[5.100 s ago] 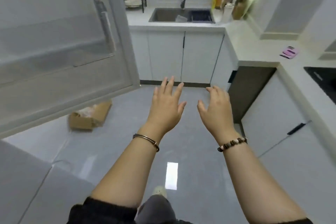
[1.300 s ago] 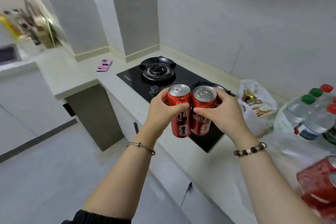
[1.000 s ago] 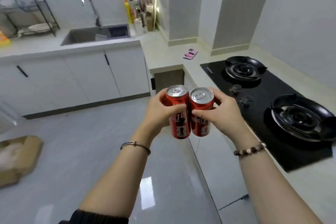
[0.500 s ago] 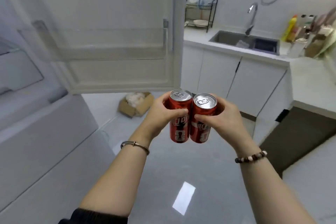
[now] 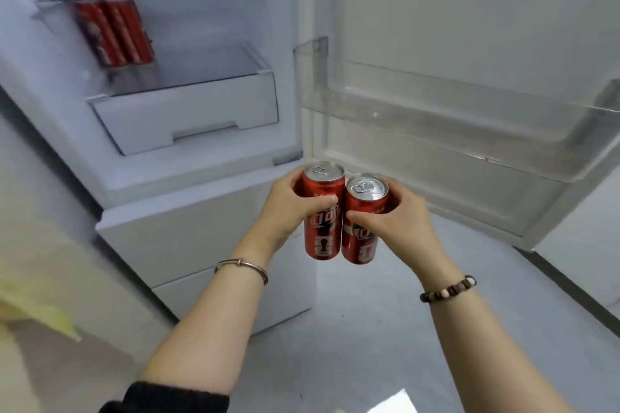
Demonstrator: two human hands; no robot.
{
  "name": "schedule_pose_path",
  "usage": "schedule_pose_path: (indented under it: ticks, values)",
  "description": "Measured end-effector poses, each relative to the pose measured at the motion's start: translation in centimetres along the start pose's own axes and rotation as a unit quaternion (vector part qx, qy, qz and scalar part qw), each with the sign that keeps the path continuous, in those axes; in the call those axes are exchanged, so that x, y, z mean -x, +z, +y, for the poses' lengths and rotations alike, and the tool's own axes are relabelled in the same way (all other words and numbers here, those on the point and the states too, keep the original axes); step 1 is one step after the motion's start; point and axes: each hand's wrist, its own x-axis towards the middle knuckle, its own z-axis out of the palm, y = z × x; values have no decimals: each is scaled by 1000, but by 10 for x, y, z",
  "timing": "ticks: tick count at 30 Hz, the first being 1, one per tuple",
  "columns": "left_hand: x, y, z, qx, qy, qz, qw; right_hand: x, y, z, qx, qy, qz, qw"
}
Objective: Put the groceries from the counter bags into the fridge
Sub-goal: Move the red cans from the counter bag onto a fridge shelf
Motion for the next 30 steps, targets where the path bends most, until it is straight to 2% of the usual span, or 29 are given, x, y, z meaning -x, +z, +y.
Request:
schedule_pose_path:
  ticks: [5,15,21,30]
  values:
    - [-41,-50,9,-28,17,87,996,-70,46,-14,-29,-29,-55,998]
    - [-102,-124,21,-43,47,235,970,-159,137,-38,-109,-72,-91,987]
    - [-142,-178,43,-59,90,274,956,-208,189,-69,-136,-78,-81,984]
    - [-200,-276,82,-132,179,261,939,-284,262,-139,-146,-146,-39,978]
